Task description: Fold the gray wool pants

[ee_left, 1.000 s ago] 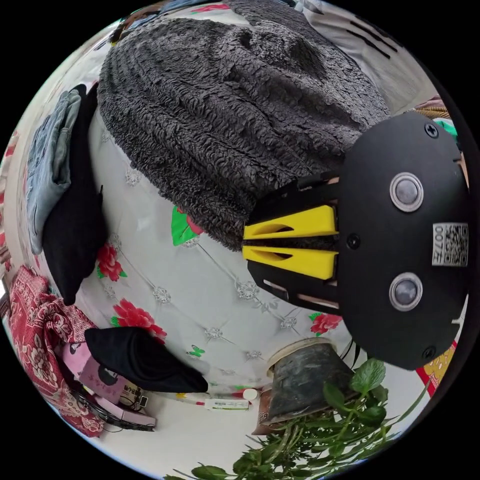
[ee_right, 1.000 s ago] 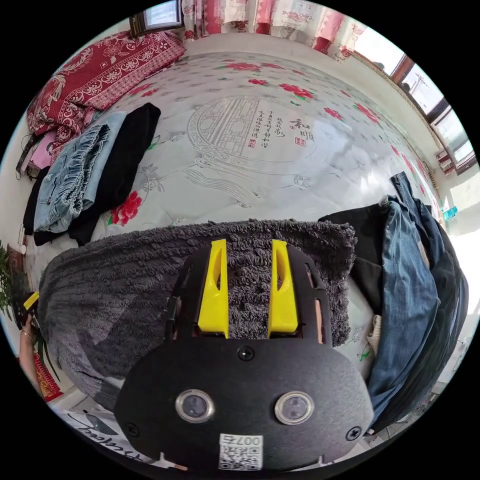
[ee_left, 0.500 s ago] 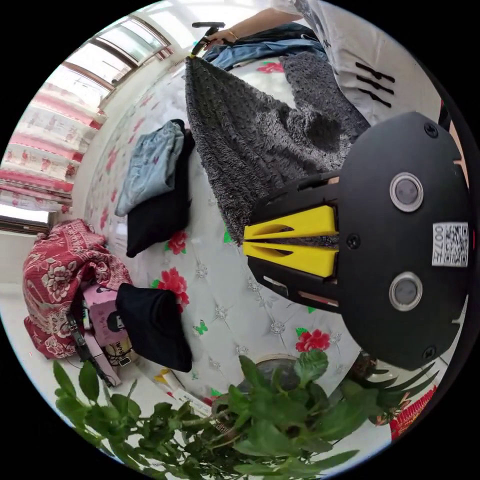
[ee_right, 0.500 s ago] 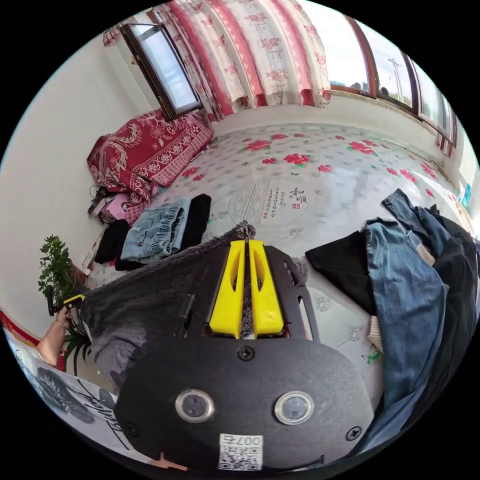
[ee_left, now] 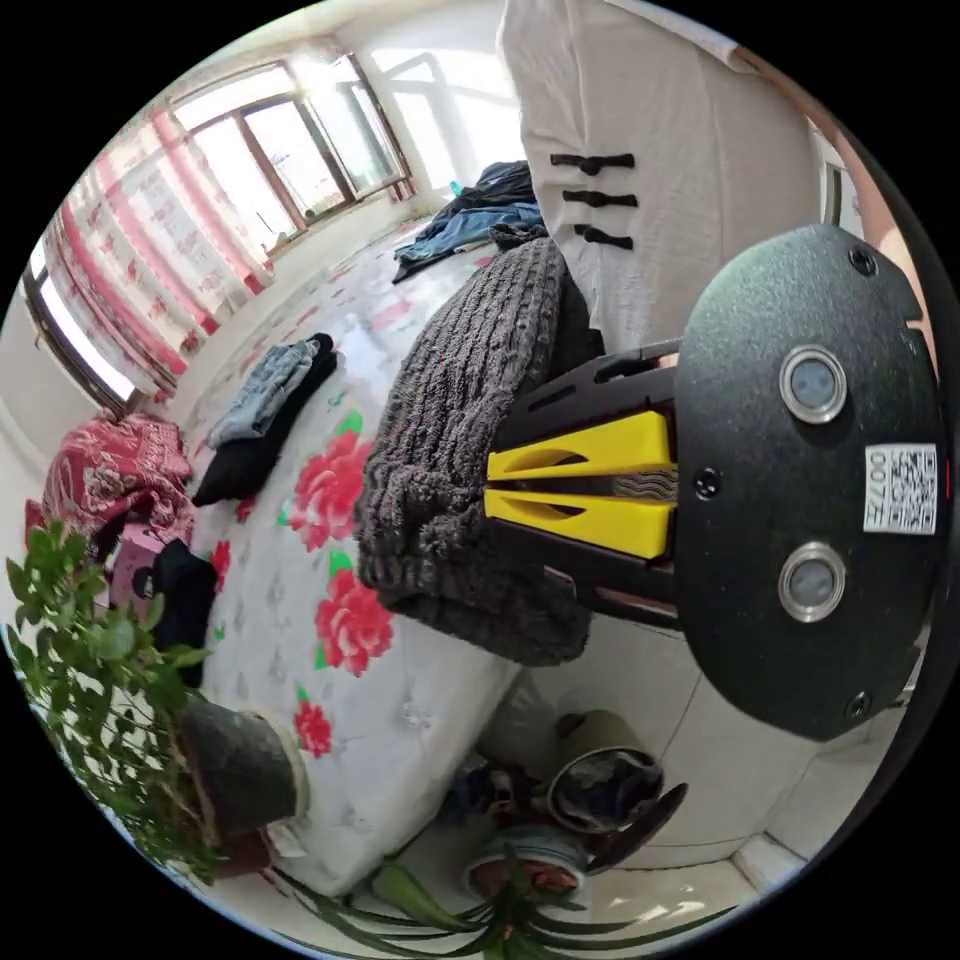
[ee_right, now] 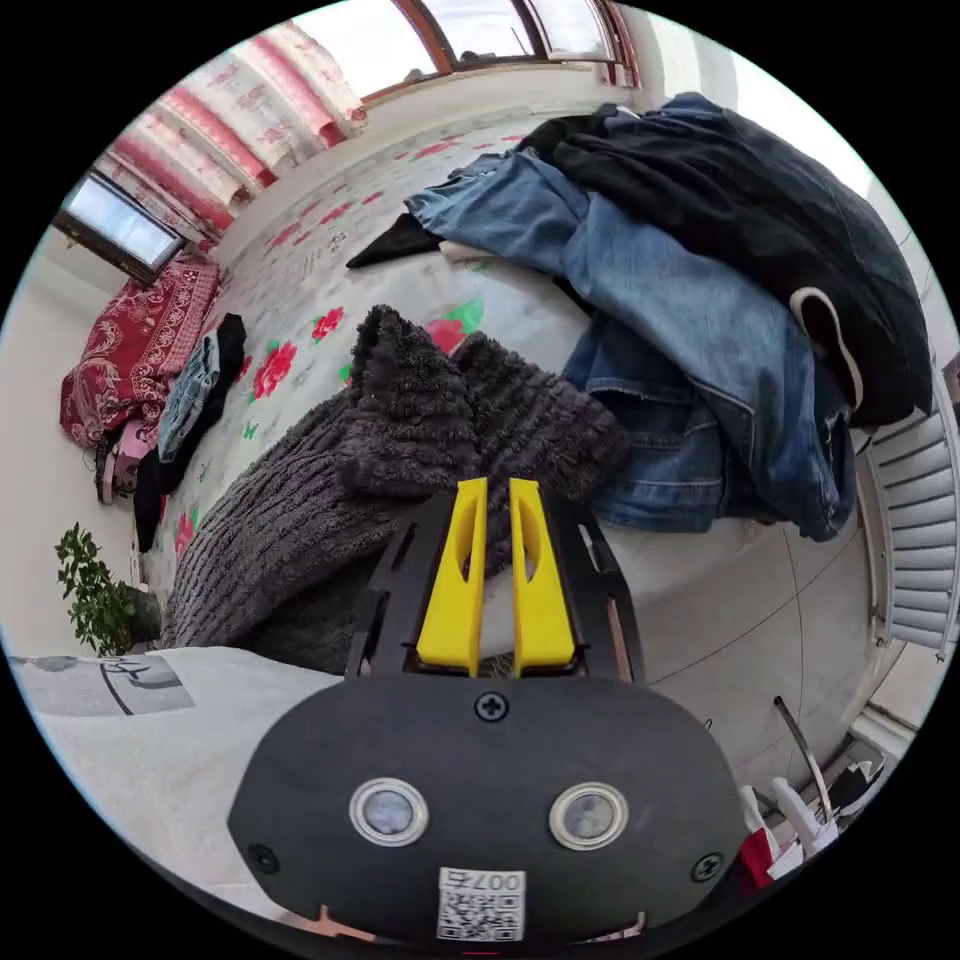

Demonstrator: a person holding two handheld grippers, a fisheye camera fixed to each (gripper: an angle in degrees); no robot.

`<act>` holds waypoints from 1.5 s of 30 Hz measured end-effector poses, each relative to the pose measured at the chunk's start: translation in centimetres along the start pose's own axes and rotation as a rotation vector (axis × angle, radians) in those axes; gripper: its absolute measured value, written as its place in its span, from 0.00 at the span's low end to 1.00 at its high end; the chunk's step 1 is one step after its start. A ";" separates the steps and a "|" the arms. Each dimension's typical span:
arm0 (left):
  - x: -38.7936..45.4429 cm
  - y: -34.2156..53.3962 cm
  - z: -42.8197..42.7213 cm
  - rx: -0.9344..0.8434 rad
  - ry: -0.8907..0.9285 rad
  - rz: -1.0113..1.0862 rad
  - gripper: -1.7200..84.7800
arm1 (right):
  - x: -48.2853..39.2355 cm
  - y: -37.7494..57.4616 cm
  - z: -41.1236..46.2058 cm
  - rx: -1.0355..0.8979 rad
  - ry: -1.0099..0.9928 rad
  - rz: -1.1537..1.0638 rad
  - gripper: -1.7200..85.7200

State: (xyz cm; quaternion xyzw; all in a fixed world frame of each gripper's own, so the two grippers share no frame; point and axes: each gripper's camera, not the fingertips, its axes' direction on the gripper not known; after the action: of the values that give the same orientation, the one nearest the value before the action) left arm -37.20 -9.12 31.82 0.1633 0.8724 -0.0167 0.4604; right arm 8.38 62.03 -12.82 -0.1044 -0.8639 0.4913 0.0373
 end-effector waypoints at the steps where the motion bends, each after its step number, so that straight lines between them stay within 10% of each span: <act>1: -0.9 1.4 1.6 -0.055 -0.005 -0.067 0.03 | 2.2 1.6 1.4 -0.060 -0.001 0.055 0.06; 10: -3.7 3.8 -1.8 0.087 -0.060 -0.320 0.10 | -1.9 -3.1 1.9 0.037 -0.051 -0.204 0.14; 16: -5.6 6.4 -3.6 0.166 0.000 -0.471 0.13 | -8.7 -4.9 11.8 -0.256 0.173 -0.441 0.13; 25: -8.3 3.8 0.4 0.196 0.184 -0.555 0.19 | 3.7 -6.6 7.7 -0.173 0.103 -0.048 0.05; 32: -7.6 -4.4 4.5 -0.001 -0.041 -0.495 0.13 | 10.2 -6.0 5.0 0.014 -0.050 0.287 0.02; 45: -4.7 -19.0 11.3 -0.063 -0.039 -0.273 0.10 | 7.3 -6.1 11.0 -0.137 0.052 0.216 0.03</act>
State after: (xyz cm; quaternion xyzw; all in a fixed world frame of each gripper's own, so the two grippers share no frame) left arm -31.40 -30.40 26.84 0.0284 0.8774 -0.0549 0.4758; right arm -1.45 51.34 -13.59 -0.2117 -0.8779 0.4296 -0.0006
